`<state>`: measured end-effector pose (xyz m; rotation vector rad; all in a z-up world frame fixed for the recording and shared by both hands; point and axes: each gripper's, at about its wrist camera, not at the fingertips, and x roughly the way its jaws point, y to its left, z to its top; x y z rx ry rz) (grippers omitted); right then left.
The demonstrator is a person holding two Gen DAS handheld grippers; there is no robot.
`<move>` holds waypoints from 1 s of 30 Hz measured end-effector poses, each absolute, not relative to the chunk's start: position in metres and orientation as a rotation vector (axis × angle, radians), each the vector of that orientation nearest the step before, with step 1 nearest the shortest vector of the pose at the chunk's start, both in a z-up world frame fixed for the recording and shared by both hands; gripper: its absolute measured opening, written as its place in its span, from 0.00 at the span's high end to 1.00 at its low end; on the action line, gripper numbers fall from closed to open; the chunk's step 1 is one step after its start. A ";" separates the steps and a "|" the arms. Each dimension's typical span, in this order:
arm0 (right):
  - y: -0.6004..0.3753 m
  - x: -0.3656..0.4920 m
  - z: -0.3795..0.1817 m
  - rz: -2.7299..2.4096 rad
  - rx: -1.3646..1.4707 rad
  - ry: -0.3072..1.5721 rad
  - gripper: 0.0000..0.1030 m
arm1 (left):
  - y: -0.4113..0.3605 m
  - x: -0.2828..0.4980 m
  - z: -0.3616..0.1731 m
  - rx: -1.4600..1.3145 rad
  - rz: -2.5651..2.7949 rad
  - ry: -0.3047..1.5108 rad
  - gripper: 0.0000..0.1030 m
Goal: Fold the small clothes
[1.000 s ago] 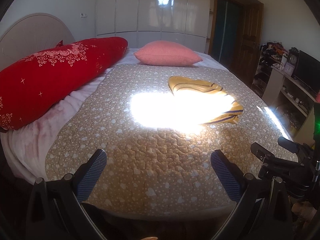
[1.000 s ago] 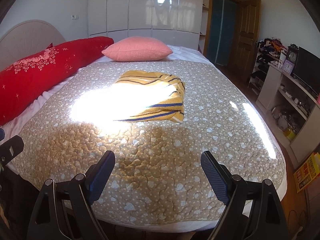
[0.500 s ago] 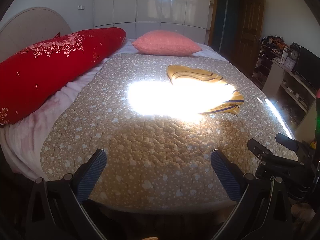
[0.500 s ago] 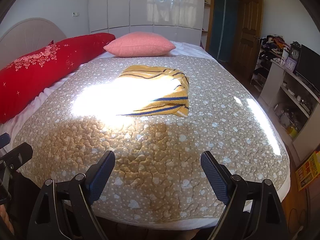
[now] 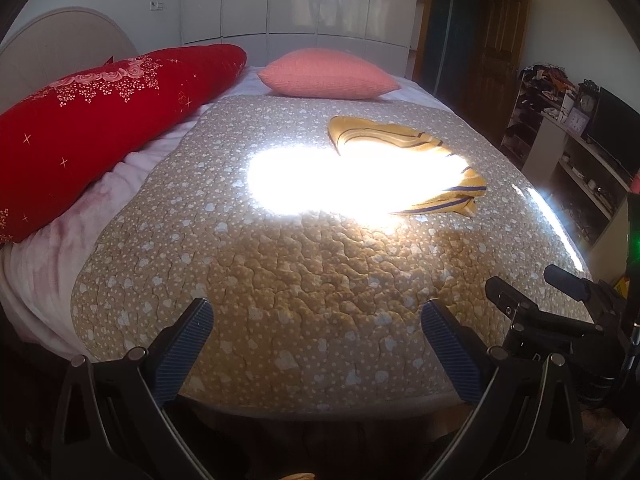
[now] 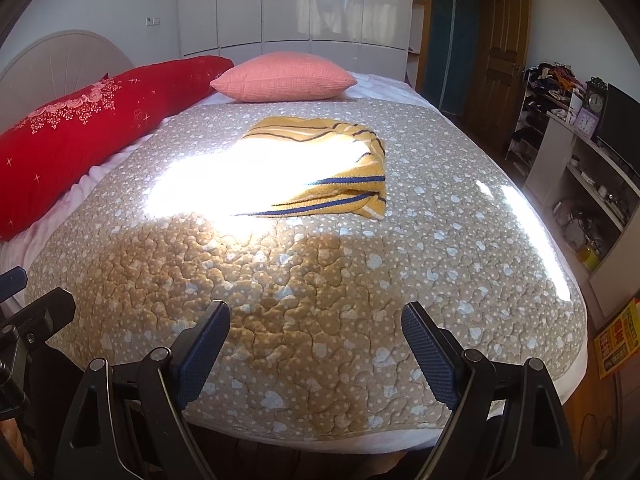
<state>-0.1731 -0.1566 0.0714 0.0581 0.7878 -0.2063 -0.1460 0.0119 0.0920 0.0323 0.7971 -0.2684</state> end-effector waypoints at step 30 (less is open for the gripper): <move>-0.166 -0.122 0.051 -0.185 0.058 0.808 0.12 | 0.005 -0.068 0.081 0.091 -0.283 0.851 0.00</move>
